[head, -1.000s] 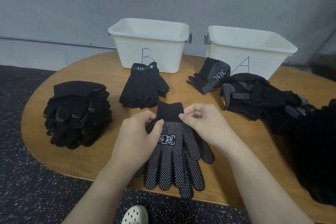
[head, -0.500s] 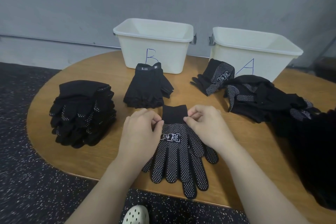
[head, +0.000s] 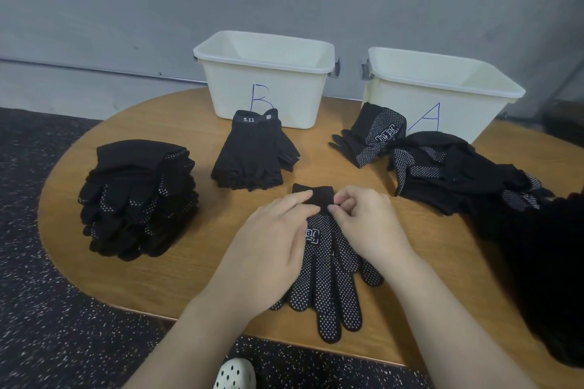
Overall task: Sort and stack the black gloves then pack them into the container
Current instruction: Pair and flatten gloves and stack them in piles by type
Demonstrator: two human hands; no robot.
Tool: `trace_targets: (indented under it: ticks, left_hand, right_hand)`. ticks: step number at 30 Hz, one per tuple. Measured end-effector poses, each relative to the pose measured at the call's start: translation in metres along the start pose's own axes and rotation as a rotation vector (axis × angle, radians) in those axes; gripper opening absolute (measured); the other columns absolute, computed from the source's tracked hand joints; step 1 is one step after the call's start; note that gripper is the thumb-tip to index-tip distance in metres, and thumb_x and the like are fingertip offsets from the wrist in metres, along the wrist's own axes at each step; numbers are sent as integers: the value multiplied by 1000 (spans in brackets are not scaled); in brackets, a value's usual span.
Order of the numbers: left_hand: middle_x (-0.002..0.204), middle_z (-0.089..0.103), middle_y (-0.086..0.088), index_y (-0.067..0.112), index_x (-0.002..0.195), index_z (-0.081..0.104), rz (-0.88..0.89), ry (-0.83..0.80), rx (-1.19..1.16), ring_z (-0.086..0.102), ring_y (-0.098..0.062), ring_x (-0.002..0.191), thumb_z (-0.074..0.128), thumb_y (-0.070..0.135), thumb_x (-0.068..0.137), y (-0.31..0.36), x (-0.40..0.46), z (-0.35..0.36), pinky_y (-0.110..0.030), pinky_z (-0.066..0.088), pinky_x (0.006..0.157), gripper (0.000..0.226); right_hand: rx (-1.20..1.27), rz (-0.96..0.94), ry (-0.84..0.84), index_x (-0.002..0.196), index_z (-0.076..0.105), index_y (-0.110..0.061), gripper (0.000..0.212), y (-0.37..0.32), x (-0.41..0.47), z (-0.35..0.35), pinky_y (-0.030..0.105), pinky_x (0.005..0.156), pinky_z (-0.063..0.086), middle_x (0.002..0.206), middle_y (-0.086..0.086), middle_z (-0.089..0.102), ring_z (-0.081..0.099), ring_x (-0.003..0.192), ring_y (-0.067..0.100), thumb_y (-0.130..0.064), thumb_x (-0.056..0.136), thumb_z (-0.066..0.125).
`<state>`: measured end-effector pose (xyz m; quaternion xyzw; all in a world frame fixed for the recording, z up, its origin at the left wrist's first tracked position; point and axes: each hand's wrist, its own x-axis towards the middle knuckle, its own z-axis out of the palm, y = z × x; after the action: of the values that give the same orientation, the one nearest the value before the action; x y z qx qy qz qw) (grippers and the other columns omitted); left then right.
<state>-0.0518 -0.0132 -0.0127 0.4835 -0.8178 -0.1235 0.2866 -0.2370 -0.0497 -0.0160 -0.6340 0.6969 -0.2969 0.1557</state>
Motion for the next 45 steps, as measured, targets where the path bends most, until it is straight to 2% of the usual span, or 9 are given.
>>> trace_targets:
  ticks: [5,11,14,19,26,29,32,35,45]
  left_hand:
    - [171,9,12,27,164,20,7,-203,108,3,0,155,28,40,111,-7,4,12,-14,-9,121,55]
    - [170,-15,9,22,164,-7,23,-383,231,-18,-3,154,18,53,109,-12,10,14,-28,-13,126,68]
    - [168,-22,10,22,163,-12,29,-437,229,-23,-2,153,20,61,106,-12,10,11,-29,-15,126,76]
    - [166,-29,12,24,162,-17,40,-519,217,-28,-1,150,31,77,95,-16,10,3,-30,-16,126,98]
    - [168,-10,22,34,164,3,19,-412,68,-17,8,150,41,77,92,-18,-14,-13,-15,-15,119,92]
    - [163,15,30,40,156,29,-31,-340,-84,0,10,151,56,67,91,-17,-31,-28,-23,5,126,75]
    - [135,42,27,38,118,55,22,-238,-92,29,1,143,69,66,83,-16,-44,-35,-27,30,118,46]
    - [114,44,24,37,90,56,28,-216,-92,43,-8,124,73,67,78,-10,-47,-35,-27,38,103,37]
    - [109,48,21,31,72,58,13,-315,-130,45,-9,118,70,57,83,-7,-43,-28,-31,36,103,30]
  right_hand:
    - [-88,3,31,99,67,-28,9,8,3,-5,37,77,56,77,-13,62,61,74,11,-30,93,73]
    - [-170,-374,35,138,57,-15,40,9,-8,-4,36,108,45,134,-2,57,53,126,17,-14,99,61]
    - [-196,-371,-199,156,42,-21,48,12,-12,0,30,127,19,163,-9,36,24,152,5,-20,108,43]
    - [-367,-287,-398,164,2,-29,57,15,-9,1,27,128,-7,168,-17,-9,-15,151,-4,-40,111,19]
    - [-378,-284,-410,164,0,-28,60,15,-11,-1,29,128,-7,169,-16,-10,-14,154,-1,-47,110,15]
    - [-367,-285,-403,165,3,-27,63,14,-12,-1,29,128,-6,170,-14,-7,-11,155,0,-52,108,14]
    - [-355,-284,-422,165,3,-28,69,14,-13,-4,30,128,-6,170,-15,-8,-13,154,0,-60,104,12]
    - [-327,-307,-433,165,2,-31,78,10,-18,-8,32,128,-8,170,-16,-9,-17,153,-2,-70,97,7]
    - [-435,-419,-512,164,-8,-32,83,1,-44,-9,34,128,-12,169,-13,-20,-25,152,1,-75,95,9]
